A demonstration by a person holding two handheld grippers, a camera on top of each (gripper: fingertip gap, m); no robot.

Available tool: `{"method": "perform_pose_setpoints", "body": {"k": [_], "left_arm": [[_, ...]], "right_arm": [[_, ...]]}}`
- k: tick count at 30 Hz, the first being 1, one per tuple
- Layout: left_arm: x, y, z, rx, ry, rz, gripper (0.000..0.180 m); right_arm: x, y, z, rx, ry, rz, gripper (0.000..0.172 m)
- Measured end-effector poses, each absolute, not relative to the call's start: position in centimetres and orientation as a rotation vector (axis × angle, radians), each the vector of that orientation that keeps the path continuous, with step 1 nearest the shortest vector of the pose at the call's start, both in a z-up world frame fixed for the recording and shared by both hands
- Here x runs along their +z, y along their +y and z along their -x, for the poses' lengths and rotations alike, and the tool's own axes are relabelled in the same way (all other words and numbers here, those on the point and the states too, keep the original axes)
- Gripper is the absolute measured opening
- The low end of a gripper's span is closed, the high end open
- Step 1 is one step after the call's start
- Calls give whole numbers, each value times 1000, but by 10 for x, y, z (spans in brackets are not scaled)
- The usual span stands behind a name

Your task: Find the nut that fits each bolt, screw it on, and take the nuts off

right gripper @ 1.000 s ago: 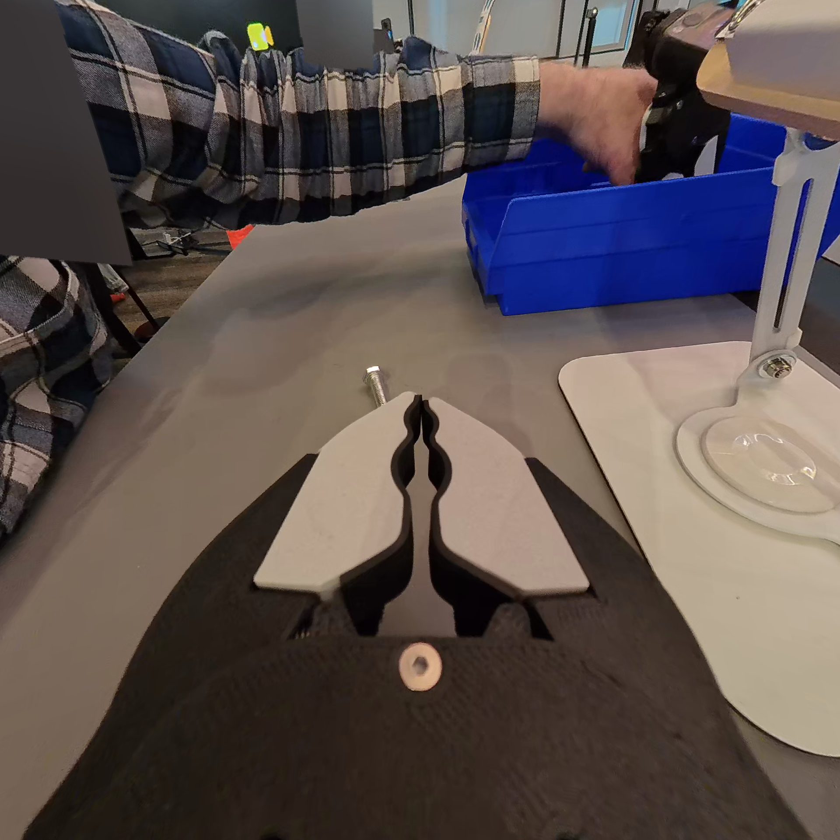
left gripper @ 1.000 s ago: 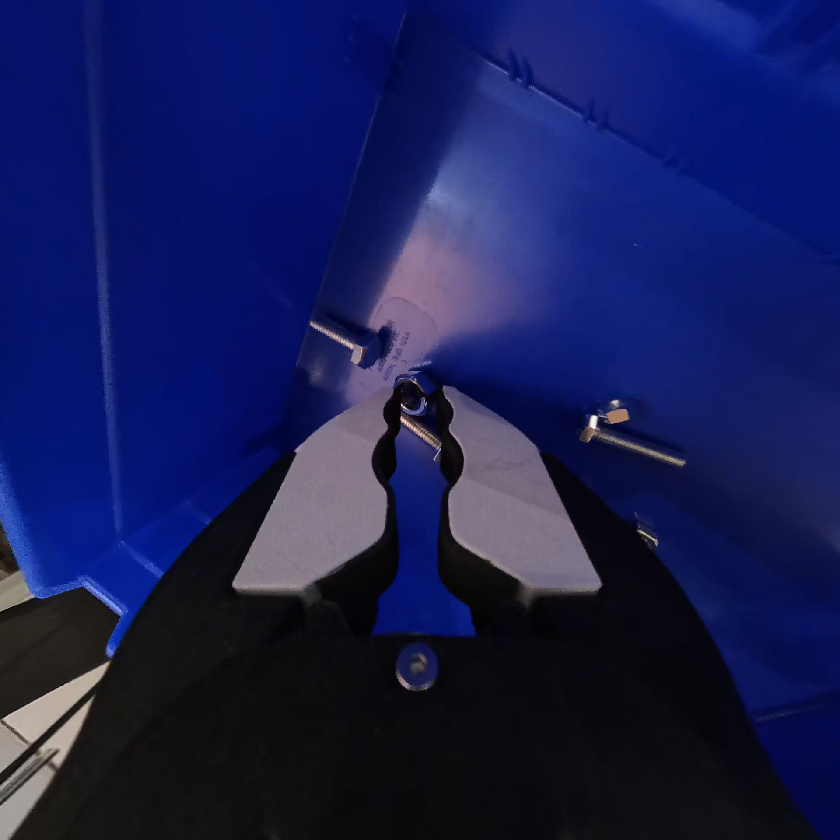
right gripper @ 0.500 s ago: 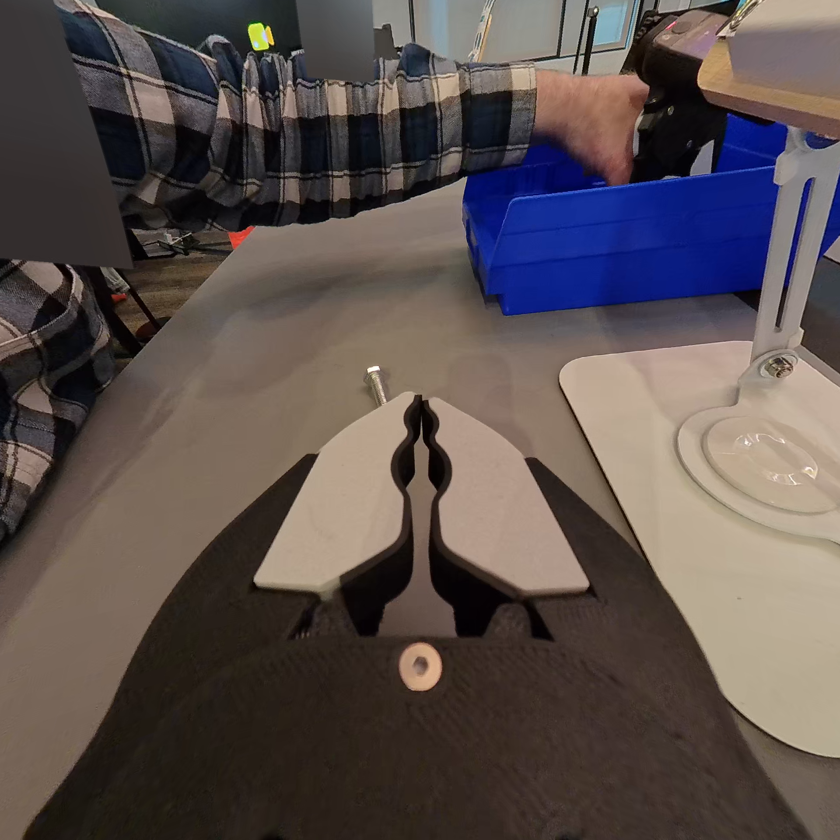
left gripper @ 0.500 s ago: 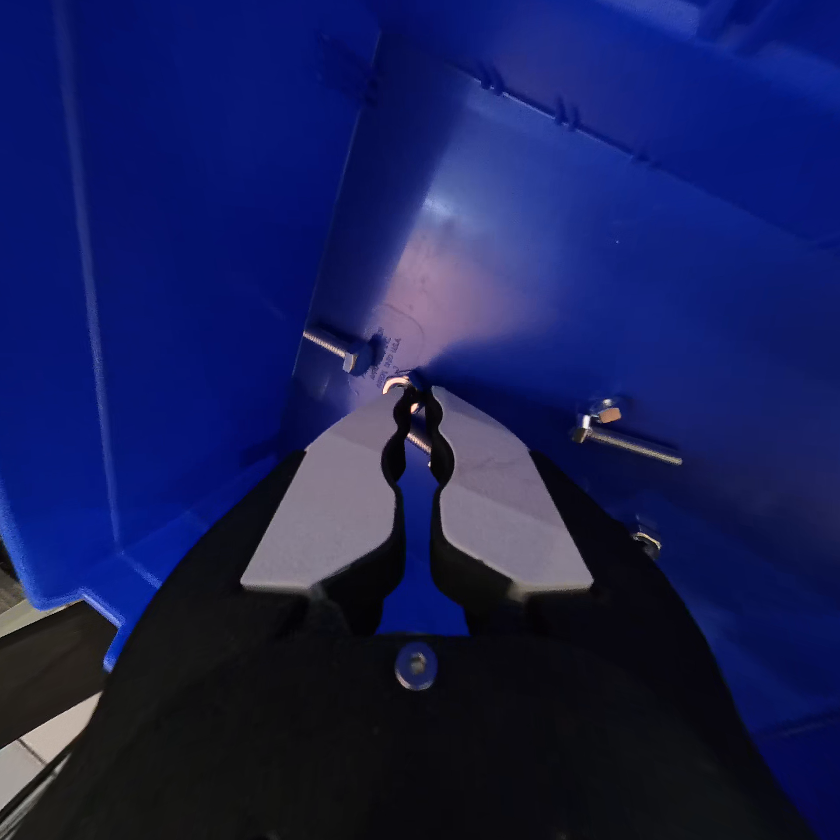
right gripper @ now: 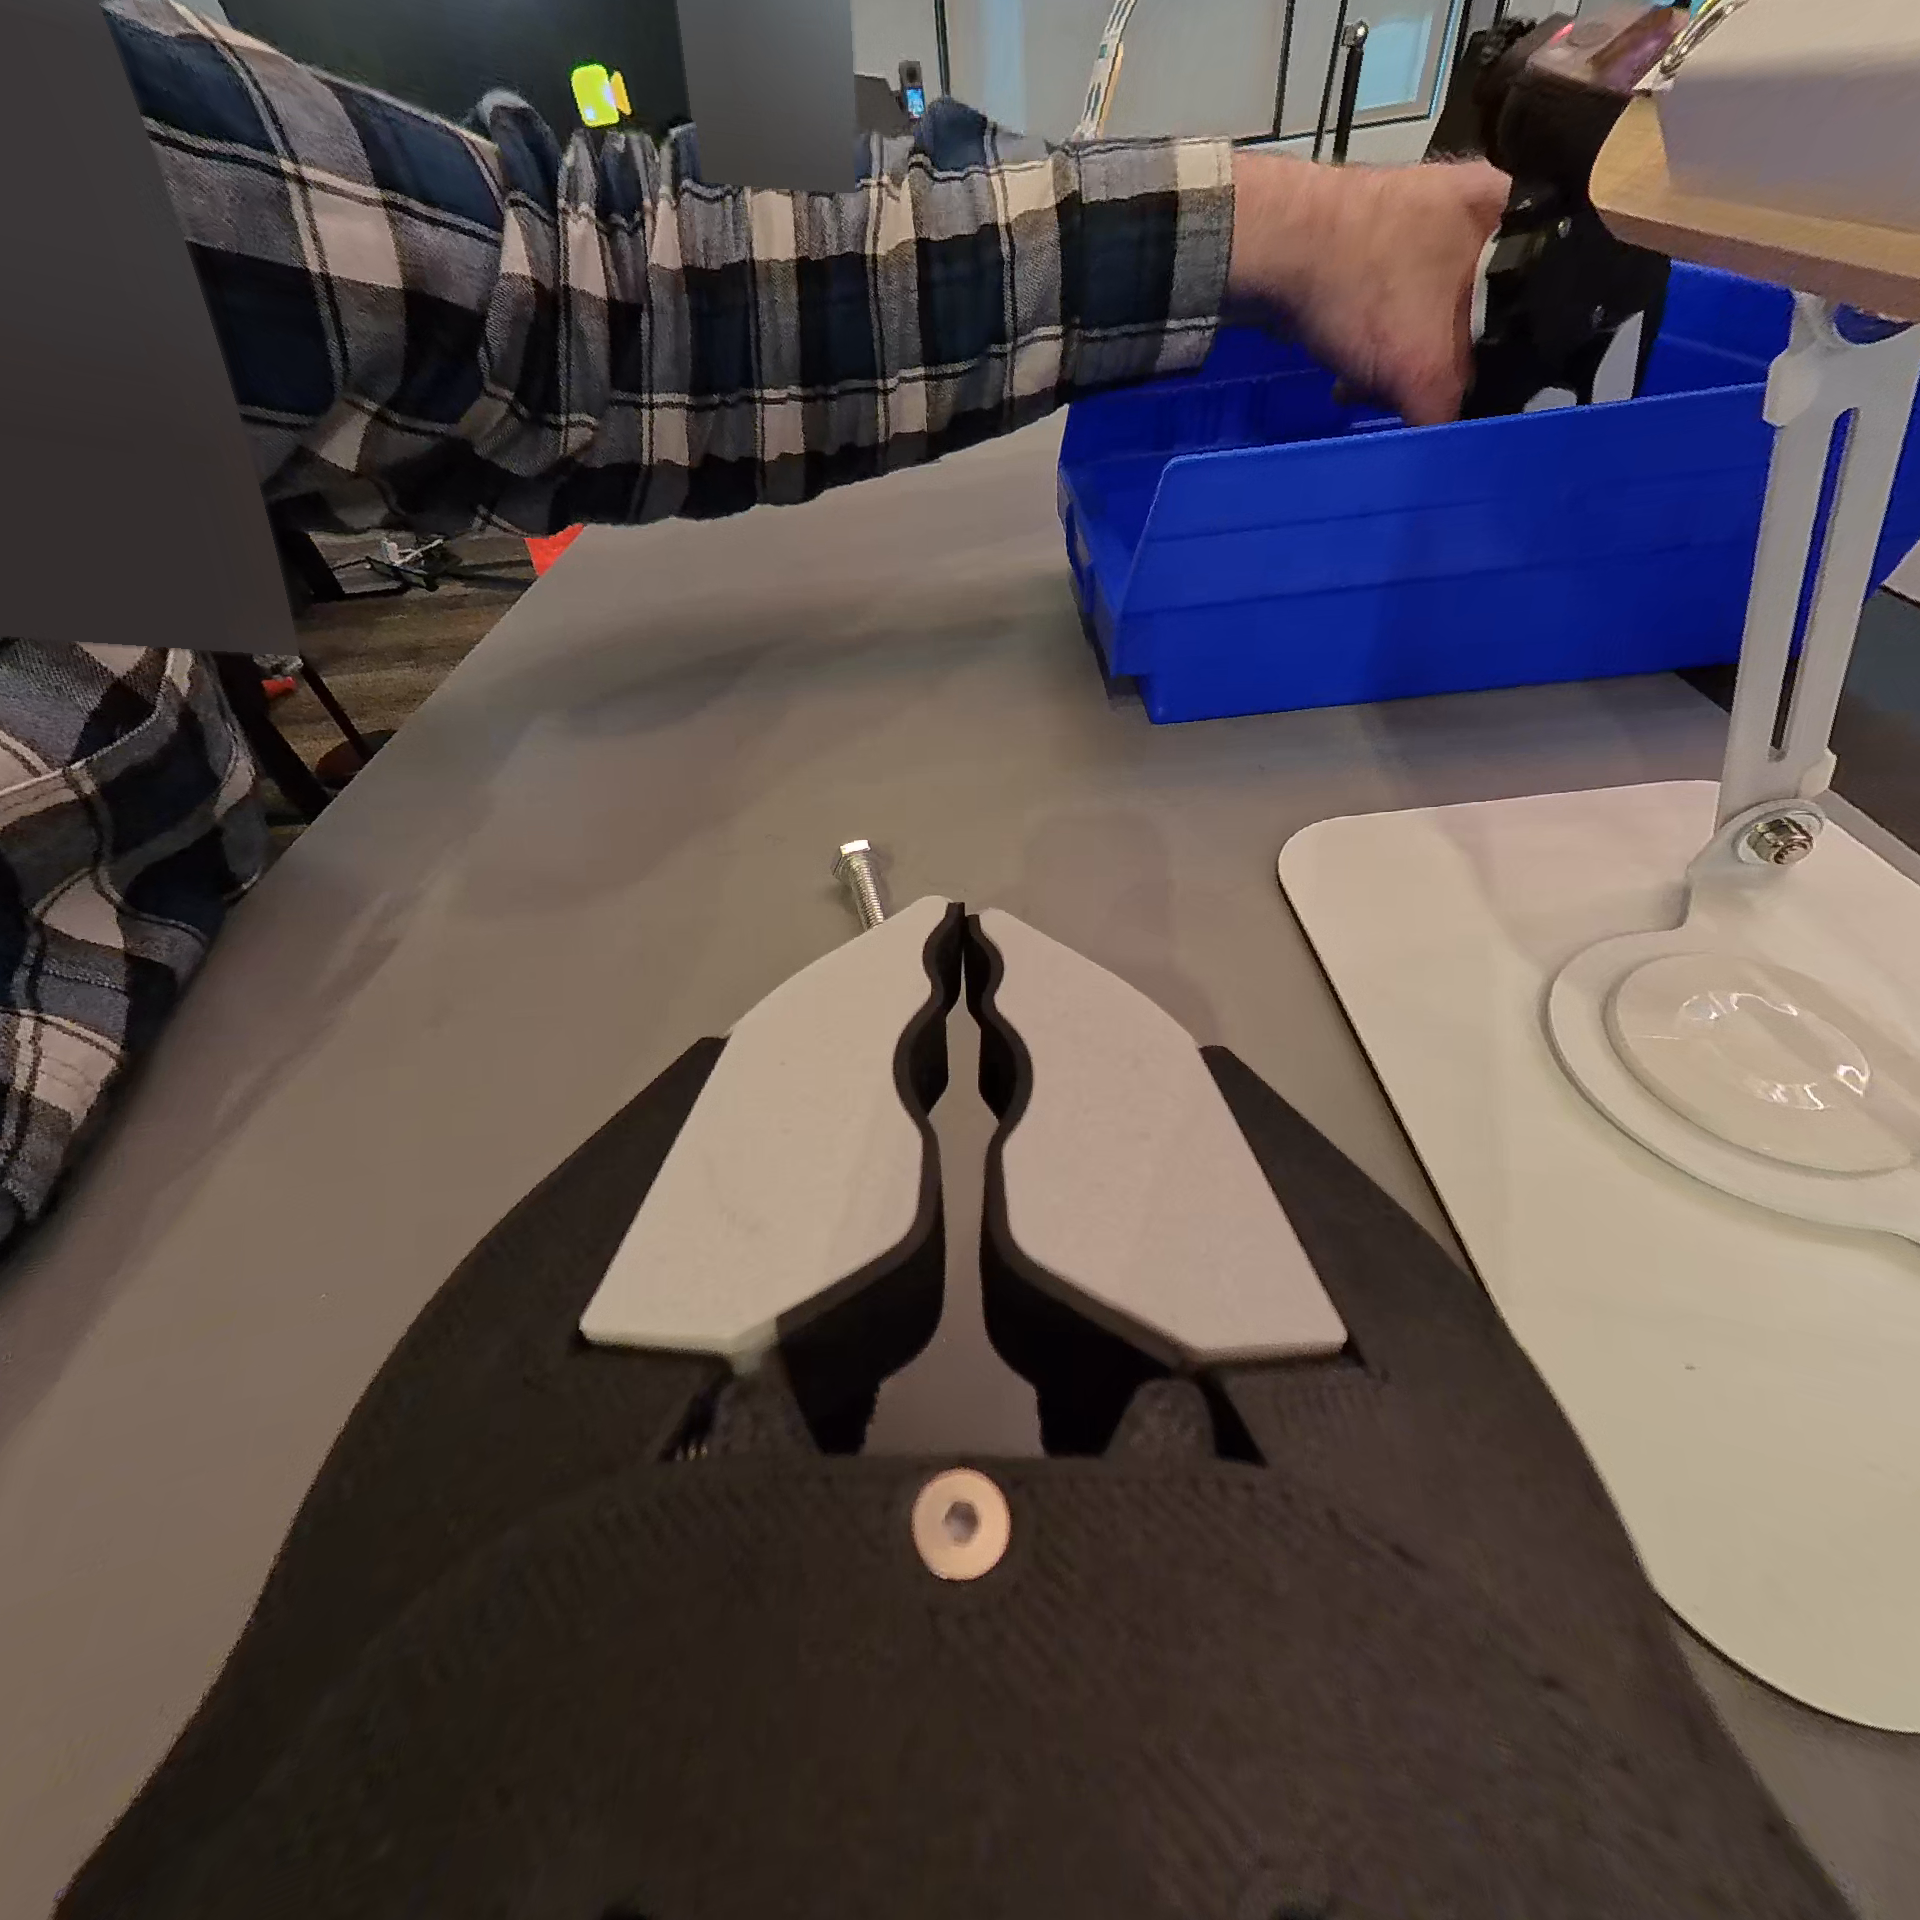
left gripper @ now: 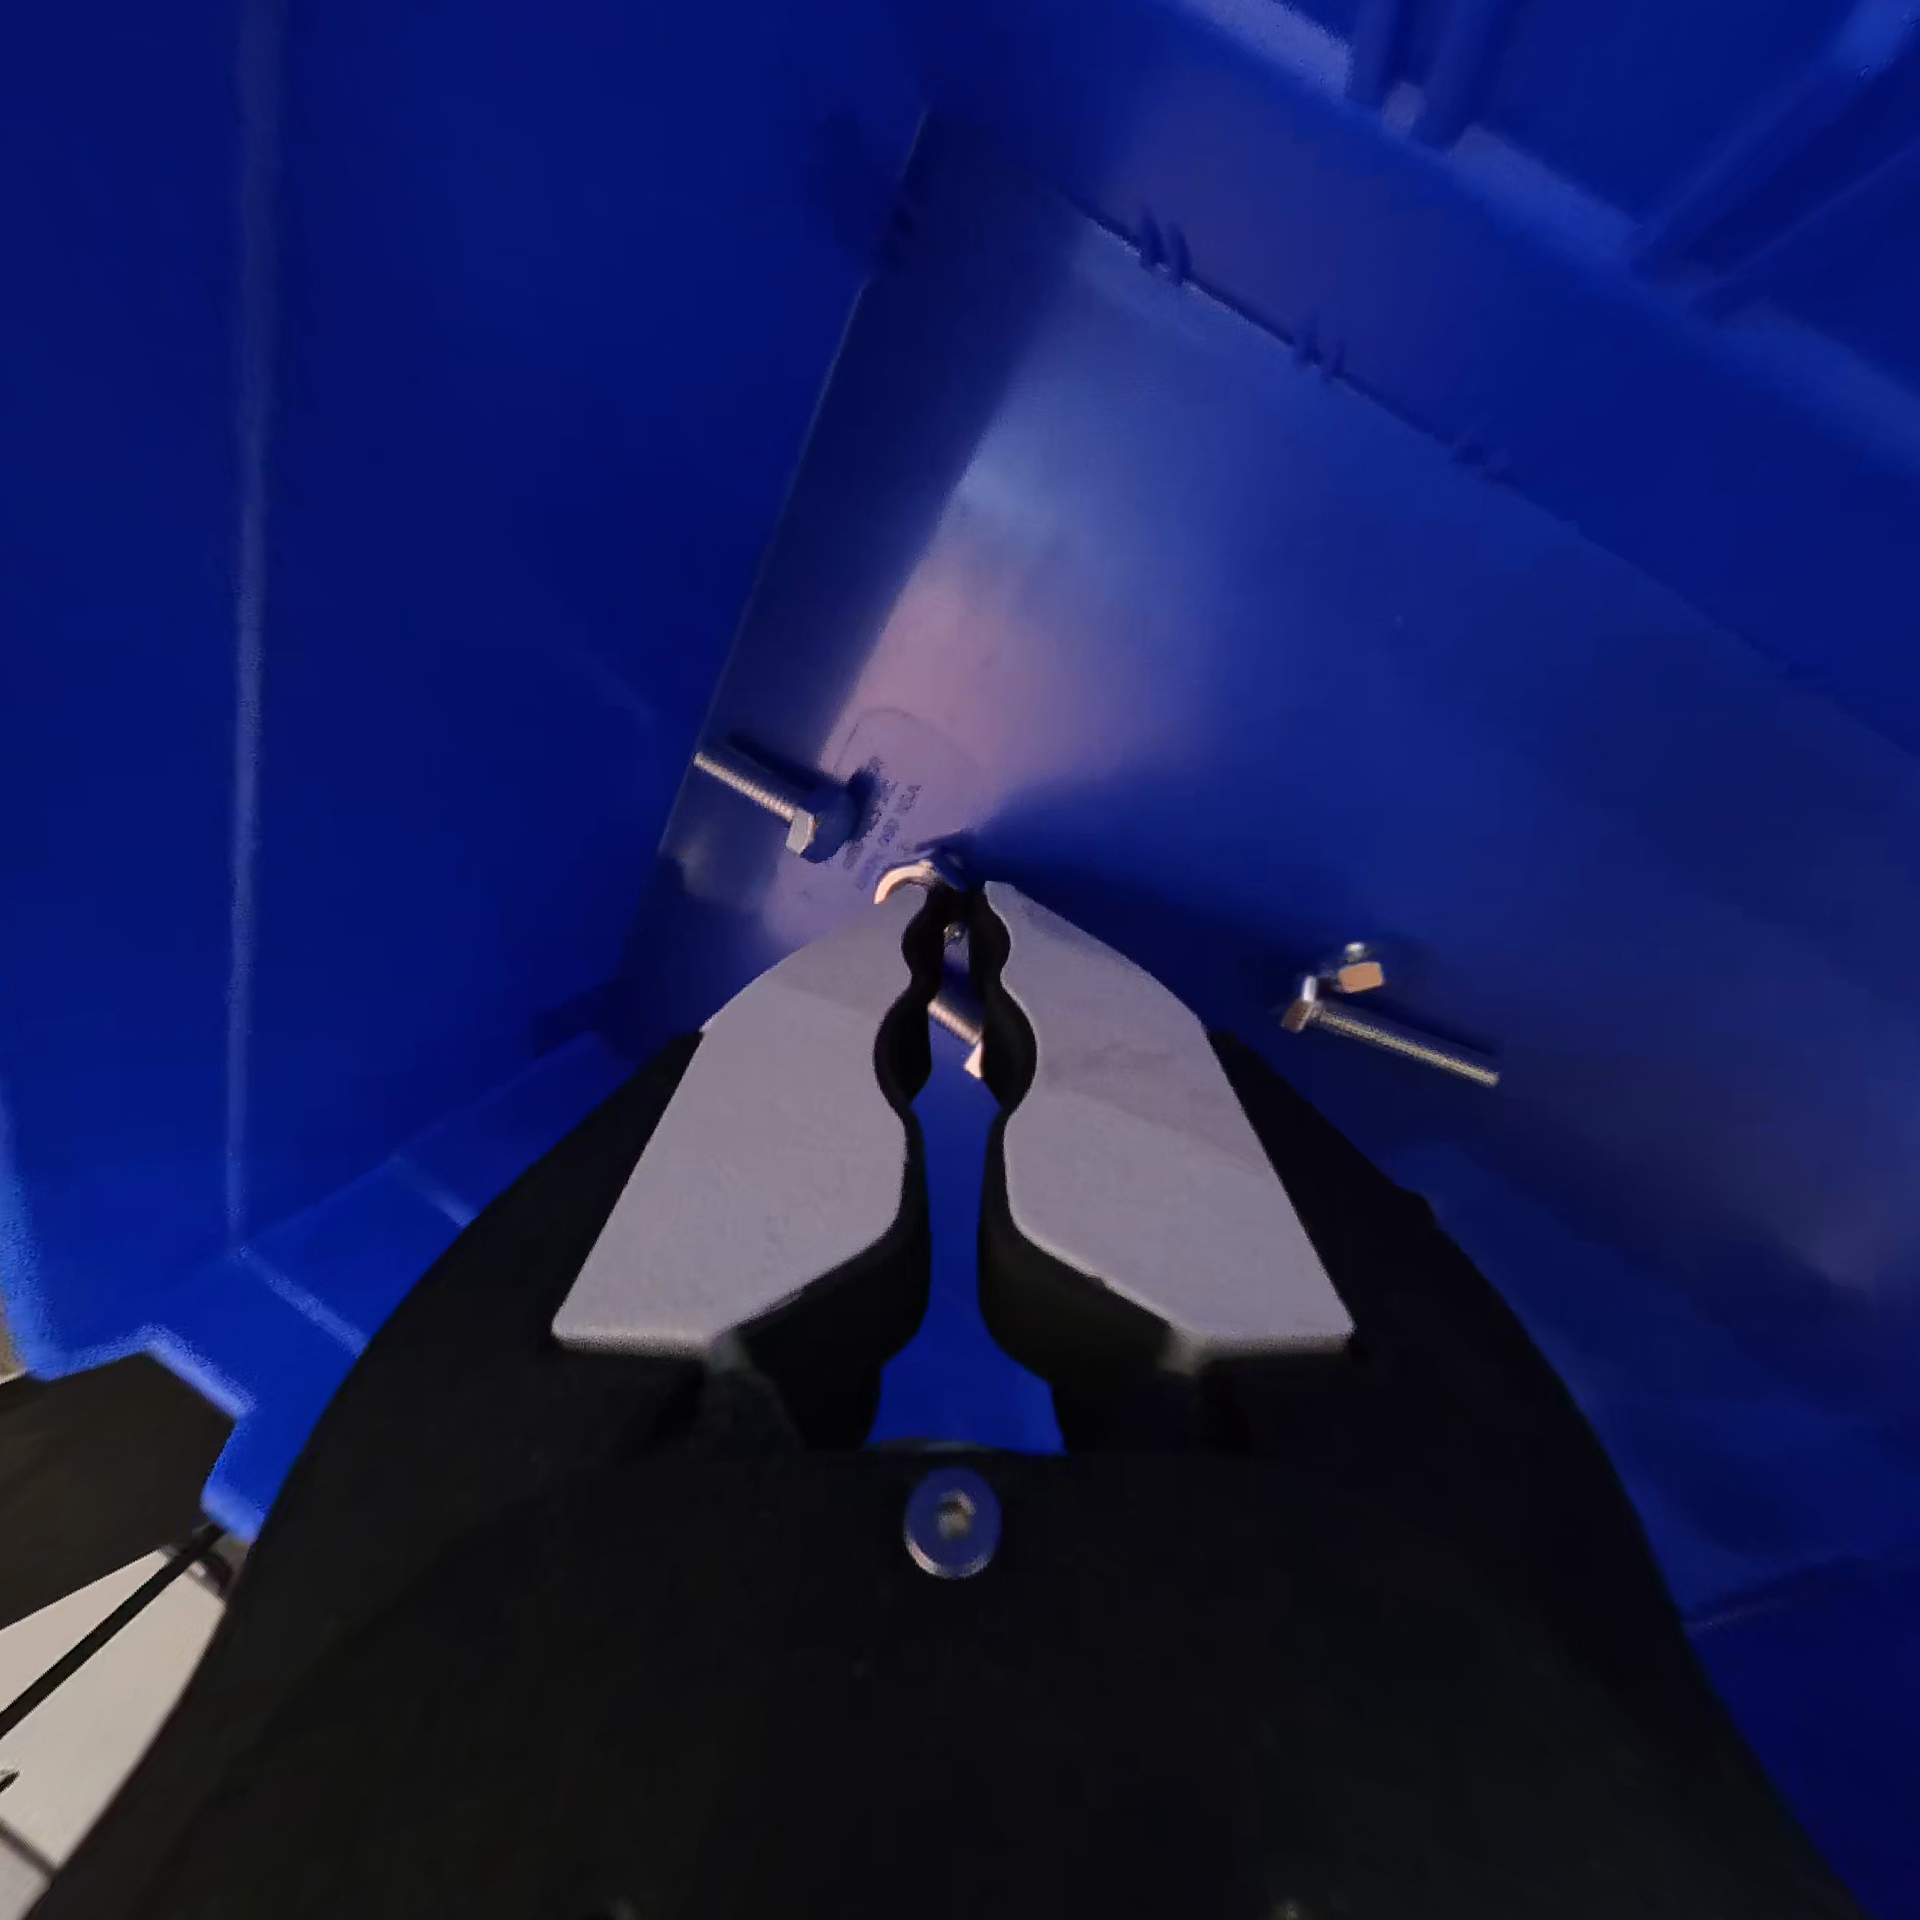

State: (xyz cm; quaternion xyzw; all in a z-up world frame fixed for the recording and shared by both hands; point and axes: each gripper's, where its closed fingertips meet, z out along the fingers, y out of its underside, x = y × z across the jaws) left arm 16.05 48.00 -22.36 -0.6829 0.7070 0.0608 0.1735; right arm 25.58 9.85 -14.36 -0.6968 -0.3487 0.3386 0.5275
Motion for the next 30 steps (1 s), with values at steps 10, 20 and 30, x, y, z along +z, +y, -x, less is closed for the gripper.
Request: {"method": "perform_pose_setpoints", "body": {"k": [10,20,30], "left_arm": [[-142,427,-132,31,1844,1814,4],[-103,208,-133,-217,1915,1497,4],[-195,74,-210,-388,2224,1391,4]], "right_arm": [[-142,99,-257,818,-819,1661,0],[-142,100,-257,808,-818,1665,0],[-137,101,-262,833,-776,1640,0]]}}
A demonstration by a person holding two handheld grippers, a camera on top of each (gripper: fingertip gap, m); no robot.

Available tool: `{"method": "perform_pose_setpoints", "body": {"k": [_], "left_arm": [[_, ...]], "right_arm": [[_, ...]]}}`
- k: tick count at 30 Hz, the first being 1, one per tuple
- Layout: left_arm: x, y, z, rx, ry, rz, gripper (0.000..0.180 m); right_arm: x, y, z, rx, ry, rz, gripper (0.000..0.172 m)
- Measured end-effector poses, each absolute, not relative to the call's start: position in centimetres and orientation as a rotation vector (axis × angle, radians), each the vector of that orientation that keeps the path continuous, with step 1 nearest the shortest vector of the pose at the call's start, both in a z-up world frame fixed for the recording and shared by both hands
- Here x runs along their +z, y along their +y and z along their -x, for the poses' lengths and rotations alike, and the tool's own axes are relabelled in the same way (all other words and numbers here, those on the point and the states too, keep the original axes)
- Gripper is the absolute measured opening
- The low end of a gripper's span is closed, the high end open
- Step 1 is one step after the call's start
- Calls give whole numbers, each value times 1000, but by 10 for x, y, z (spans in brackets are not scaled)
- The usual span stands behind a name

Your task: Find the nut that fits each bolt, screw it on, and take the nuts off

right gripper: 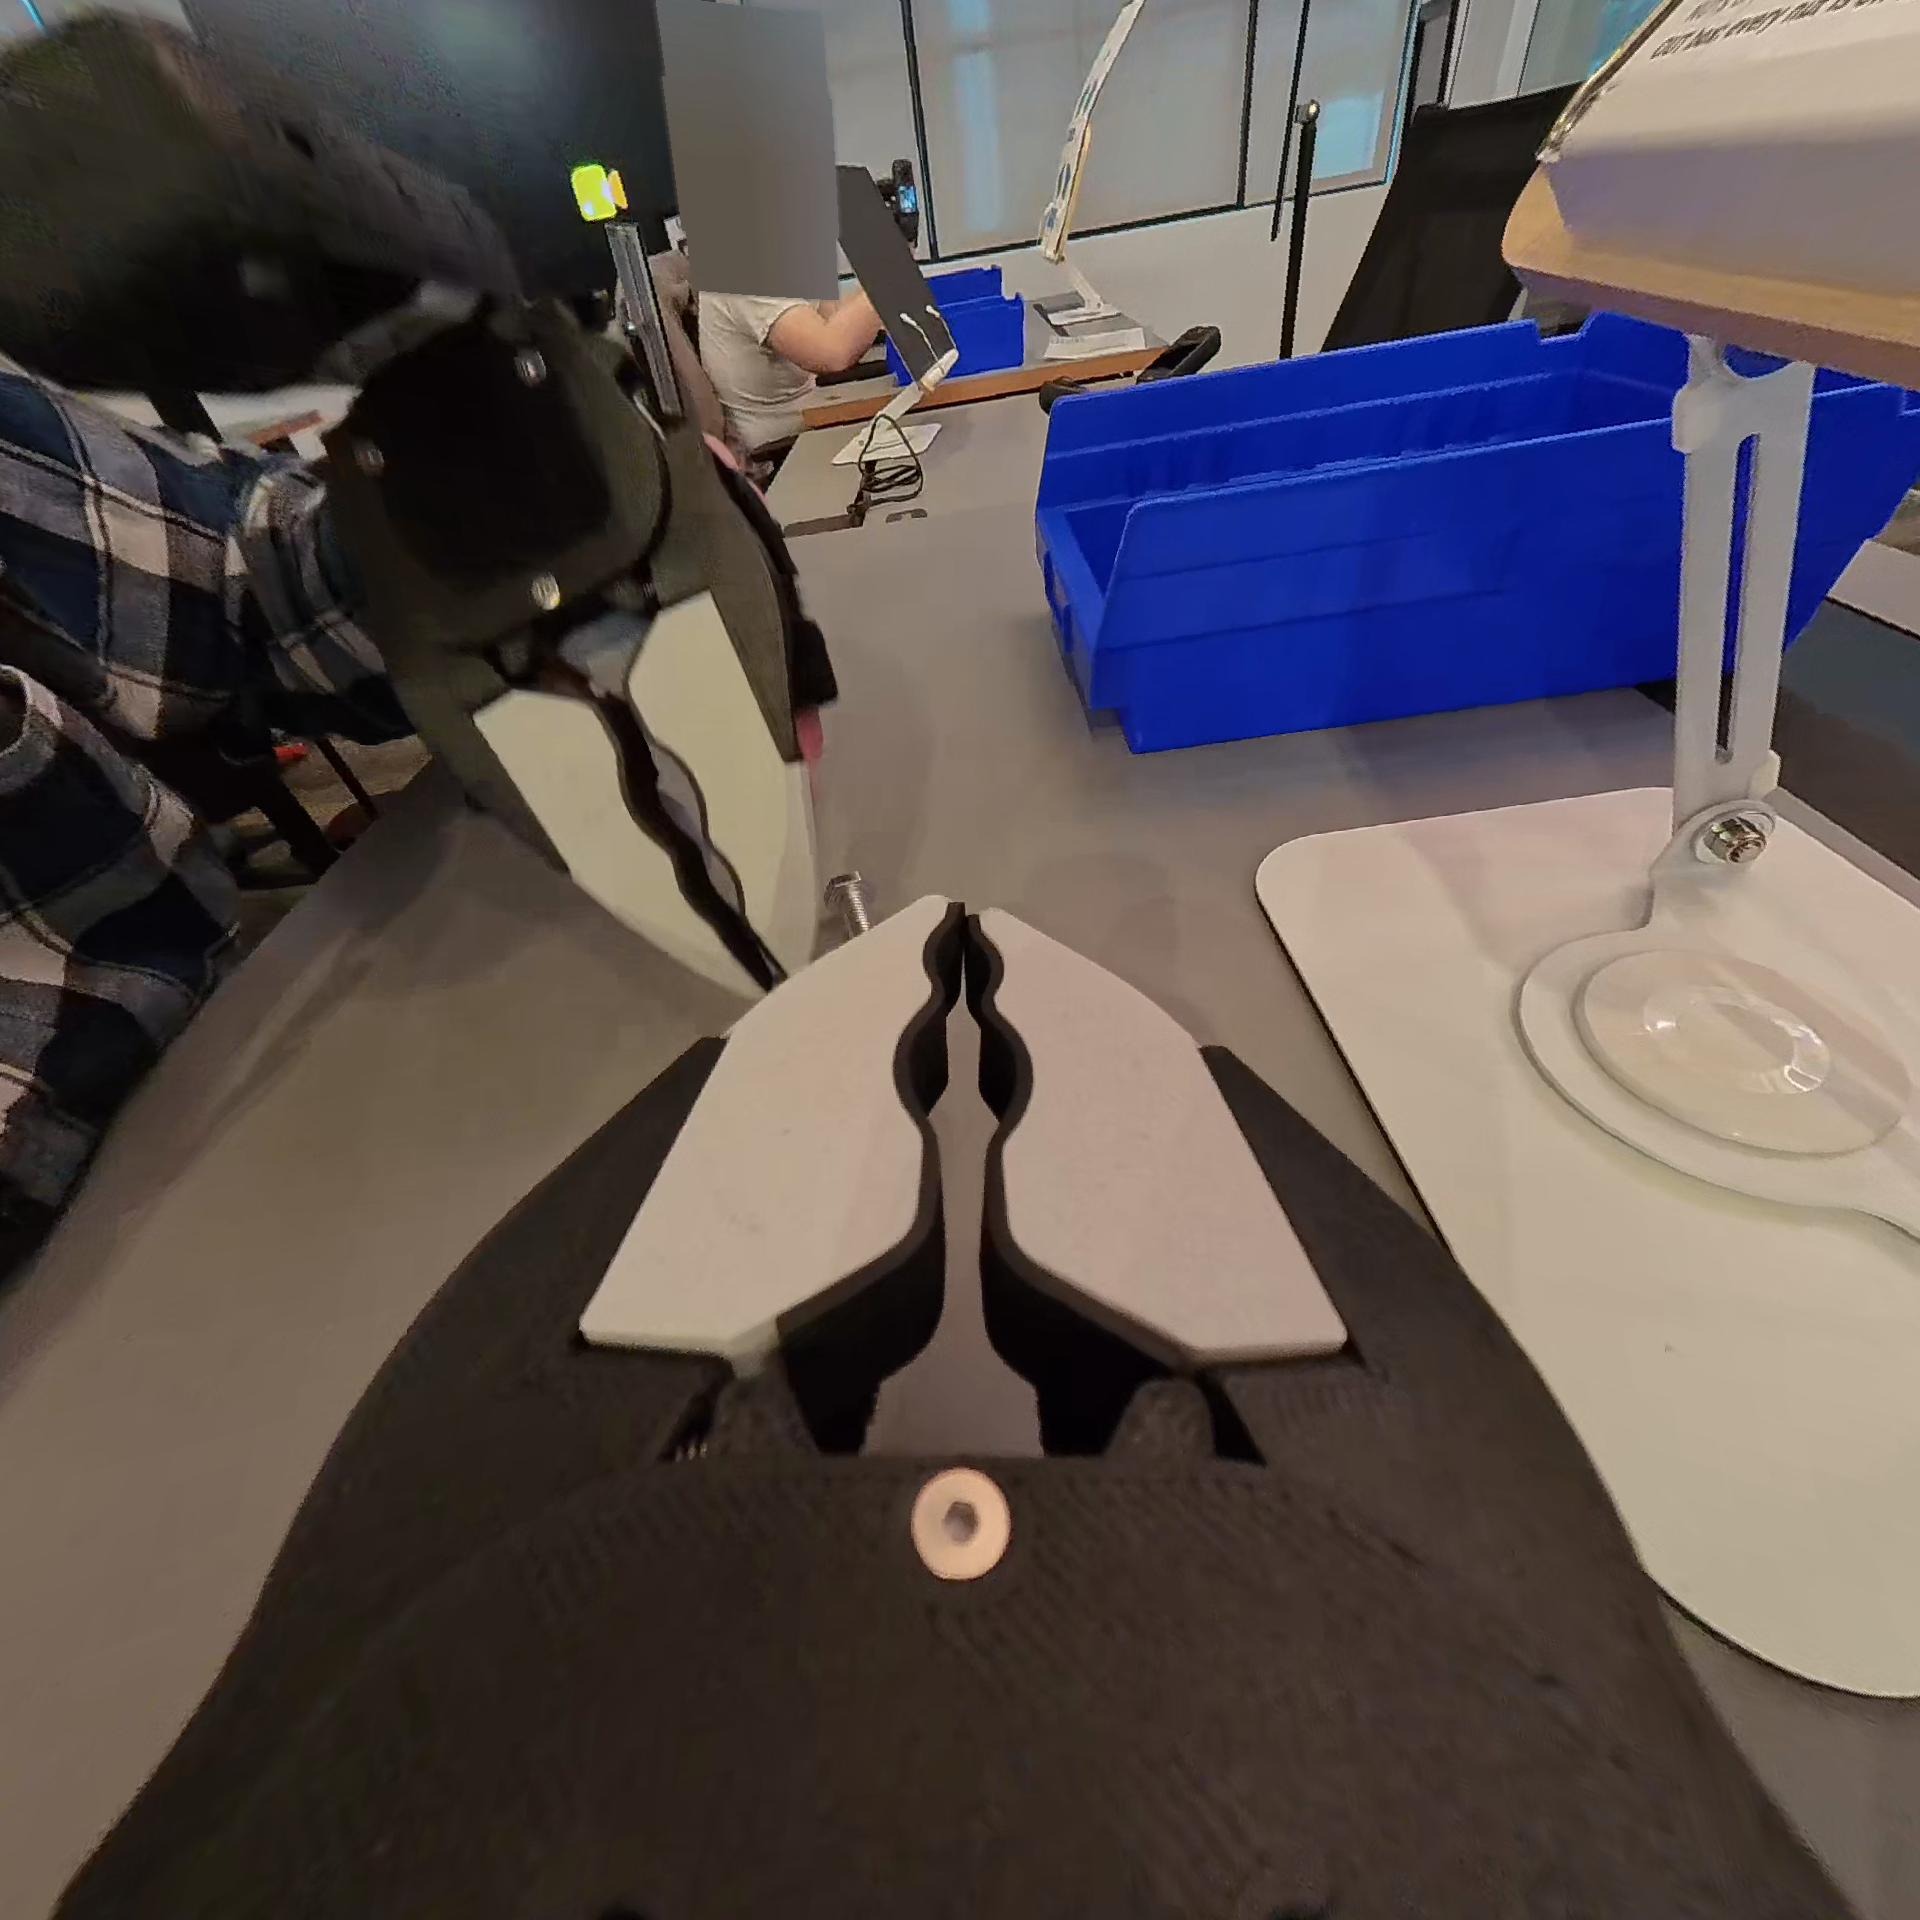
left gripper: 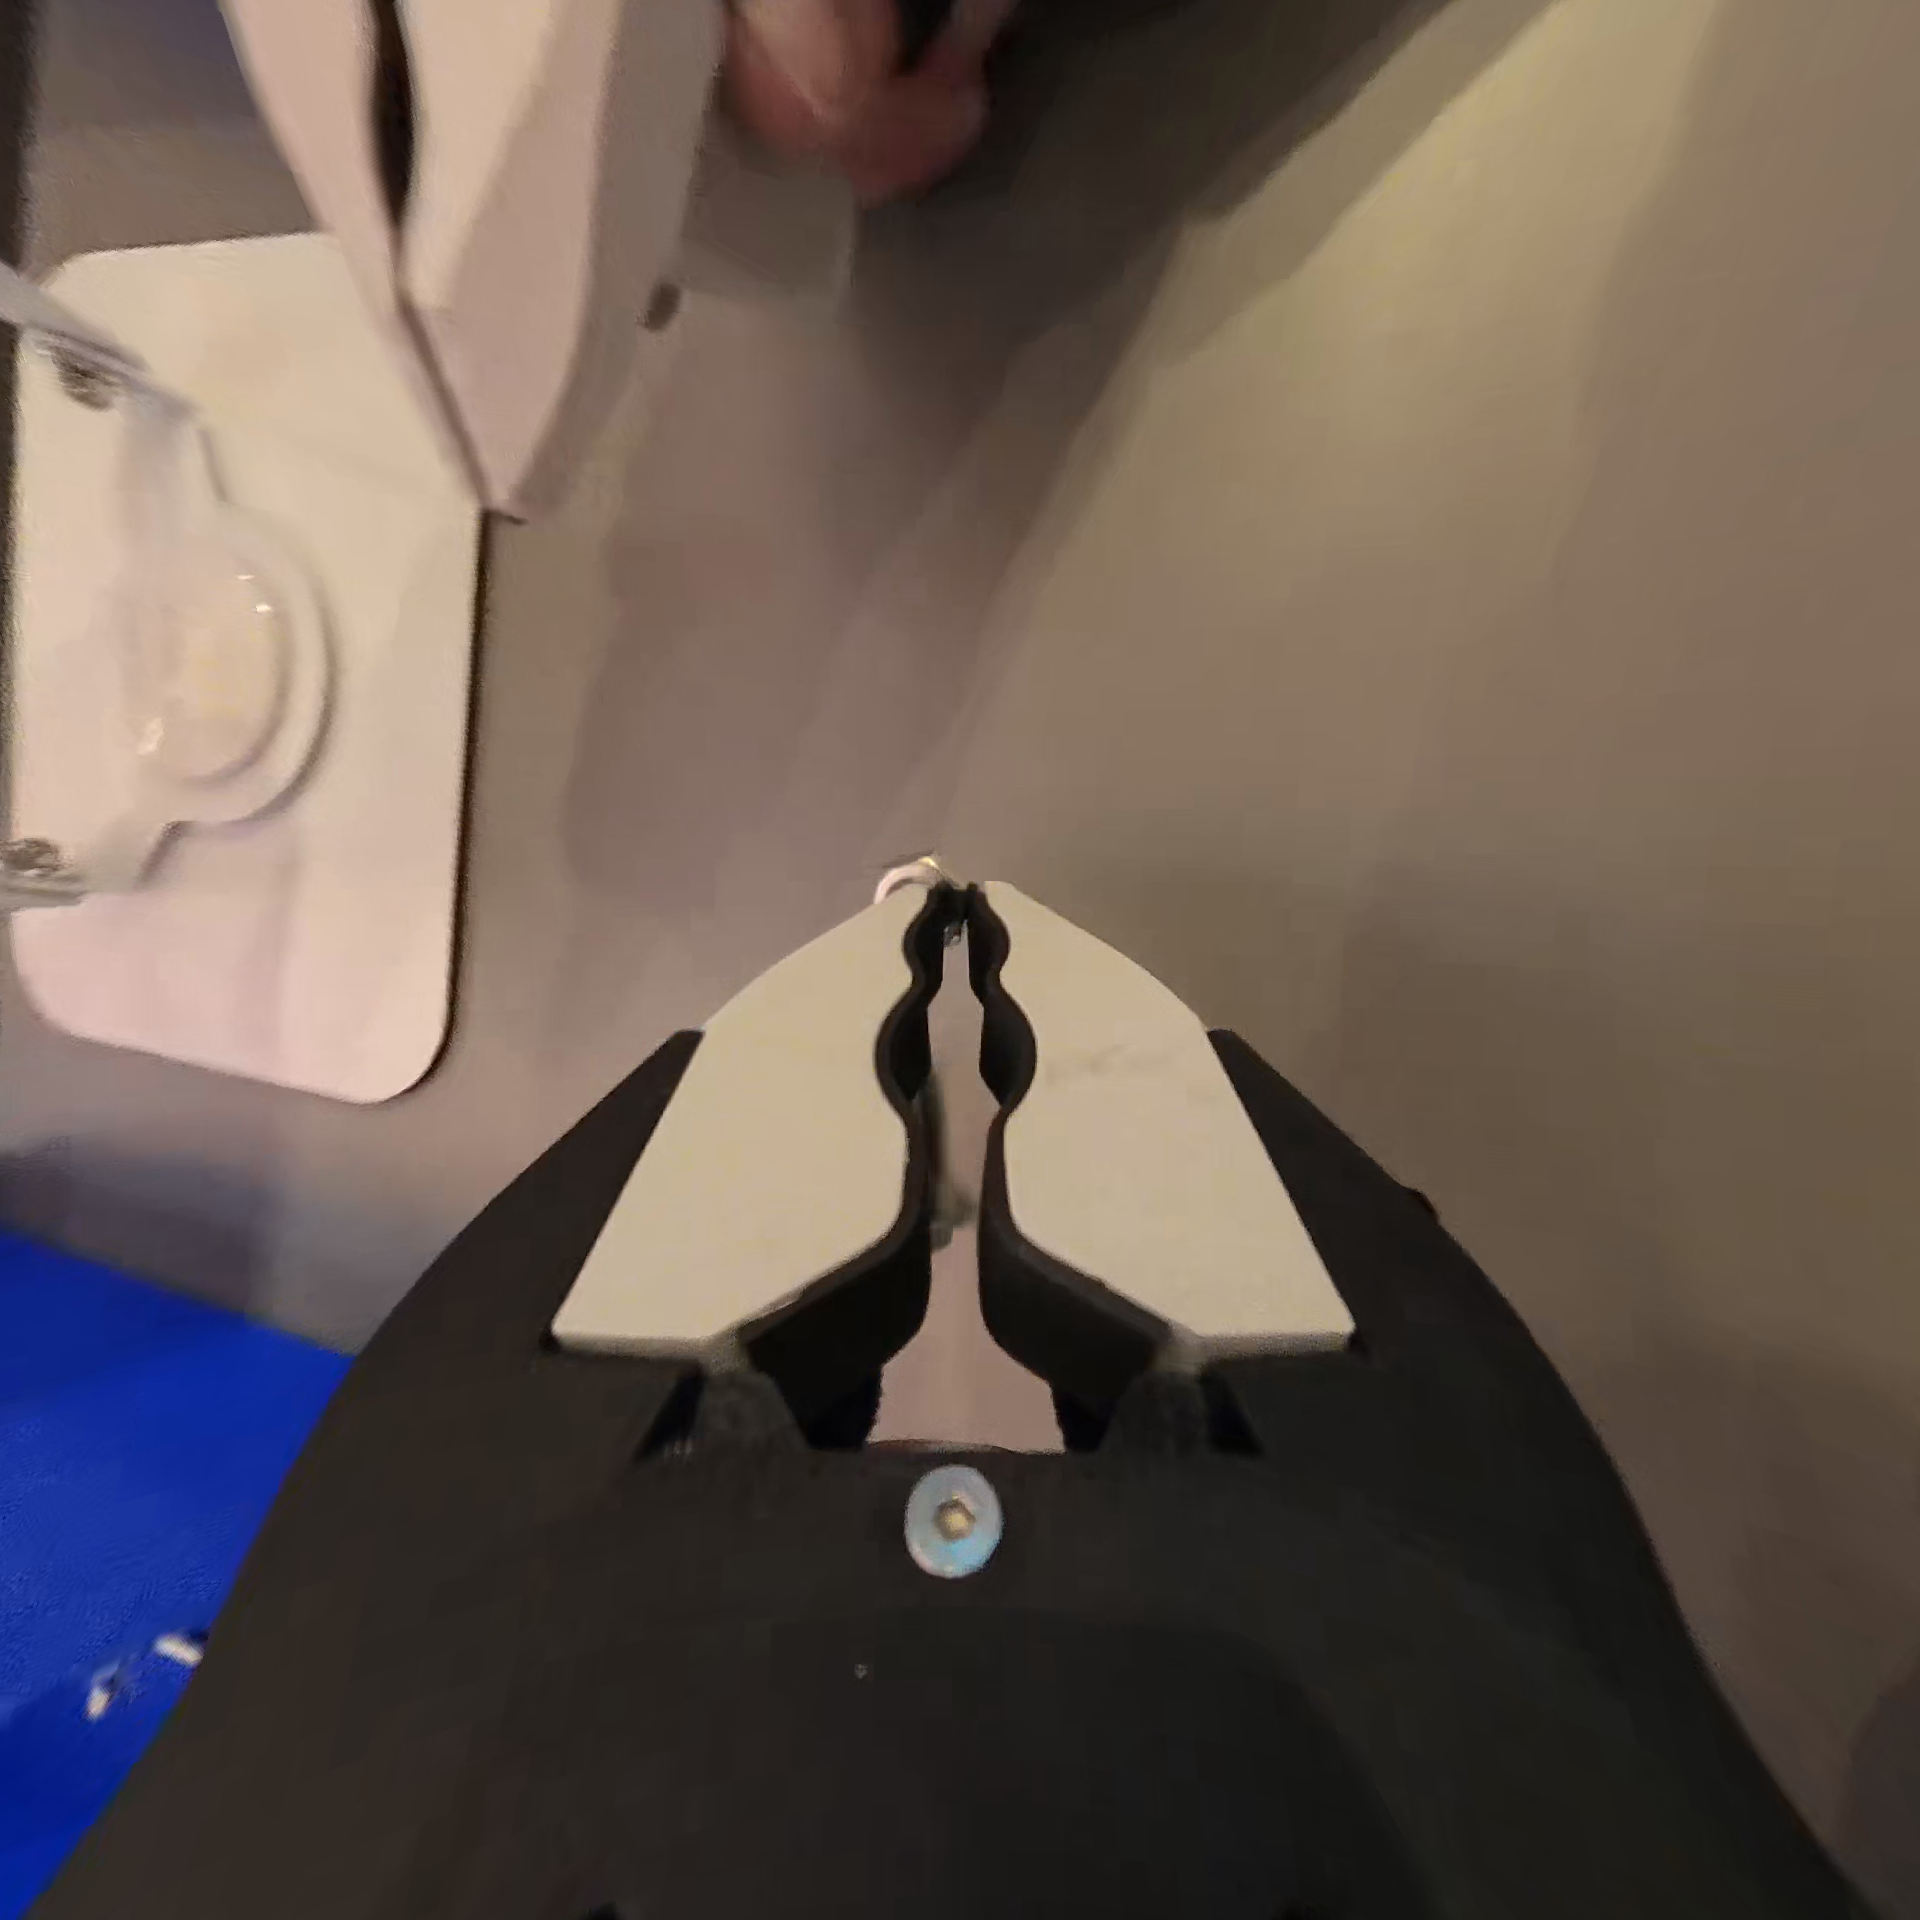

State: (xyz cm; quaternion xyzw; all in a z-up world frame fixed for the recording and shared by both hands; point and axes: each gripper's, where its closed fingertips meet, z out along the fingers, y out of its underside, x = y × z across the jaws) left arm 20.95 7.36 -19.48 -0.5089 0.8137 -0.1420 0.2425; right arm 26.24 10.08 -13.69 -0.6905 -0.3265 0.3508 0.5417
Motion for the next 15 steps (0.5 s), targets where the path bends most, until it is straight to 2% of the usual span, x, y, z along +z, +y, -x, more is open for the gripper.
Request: {"method": "perform_pose_setpoints", "body": {"k": [8,15], "left_arm": [[-220,68,-209,-378,2334,1412,4],[-214,71,-203,-387,2308,1423,37]], "right_arm": [[-137,101,-262,837,-779,1640,0],[-137,100,-262,839,-781,1638,0]]}}
